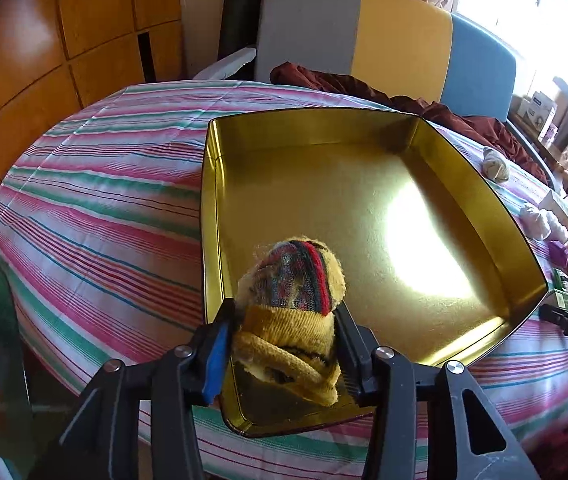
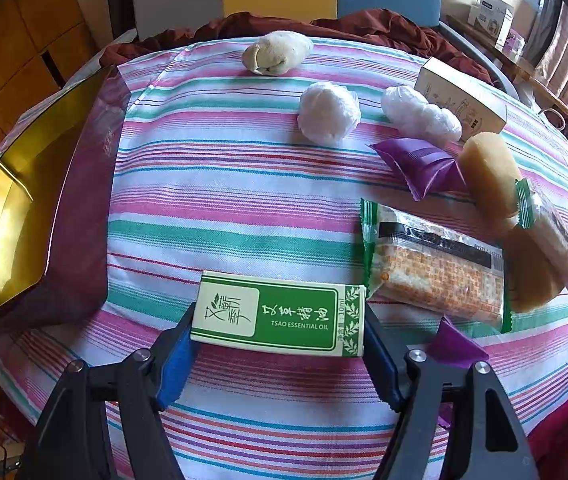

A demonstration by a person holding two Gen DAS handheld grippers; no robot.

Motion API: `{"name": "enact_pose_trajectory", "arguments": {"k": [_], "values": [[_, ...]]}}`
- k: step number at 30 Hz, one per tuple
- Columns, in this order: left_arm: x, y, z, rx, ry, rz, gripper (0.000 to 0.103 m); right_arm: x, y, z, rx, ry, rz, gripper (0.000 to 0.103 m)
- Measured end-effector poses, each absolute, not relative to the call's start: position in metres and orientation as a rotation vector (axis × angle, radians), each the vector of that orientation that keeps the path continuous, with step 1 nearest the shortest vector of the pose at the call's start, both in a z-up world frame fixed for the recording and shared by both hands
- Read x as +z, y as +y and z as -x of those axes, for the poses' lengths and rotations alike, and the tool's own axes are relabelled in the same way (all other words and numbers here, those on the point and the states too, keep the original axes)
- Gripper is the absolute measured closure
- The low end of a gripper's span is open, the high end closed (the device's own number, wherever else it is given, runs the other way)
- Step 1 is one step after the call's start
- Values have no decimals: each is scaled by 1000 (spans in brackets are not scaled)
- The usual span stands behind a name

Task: Organize objects
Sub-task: 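Carry the sock bundle into the gold tray and open the left gripper, then grasp the green TSAO essential oil box with the right gripper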

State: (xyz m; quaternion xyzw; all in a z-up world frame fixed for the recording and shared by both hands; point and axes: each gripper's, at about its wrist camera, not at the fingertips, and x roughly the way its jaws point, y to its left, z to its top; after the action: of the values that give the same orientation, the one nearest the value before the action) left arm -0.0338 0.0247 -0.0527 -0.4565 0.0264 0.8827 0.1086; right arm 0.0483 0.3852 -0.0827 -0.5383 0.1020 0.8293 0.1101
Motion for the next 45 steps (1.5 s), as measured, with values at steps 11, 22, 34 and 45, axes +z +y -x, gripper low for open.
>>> {"name": "enact_pose_trajectory", "arguments": {"k": [11,22,34,45], "values": [[-22,22,12,2697,85,1207,30,-83,380,-48,2444,286,1573,28],[-12,31,4,2702,71,1164,30,-84,379,-47,2444,272,1564,28],[-7,32,0,2714,74,1132,30,-74,381,-48,2449,301,1513,29],[-5,20,1,2736,42,1121,30,5,328,-17,2779,193,1346,29]]}}
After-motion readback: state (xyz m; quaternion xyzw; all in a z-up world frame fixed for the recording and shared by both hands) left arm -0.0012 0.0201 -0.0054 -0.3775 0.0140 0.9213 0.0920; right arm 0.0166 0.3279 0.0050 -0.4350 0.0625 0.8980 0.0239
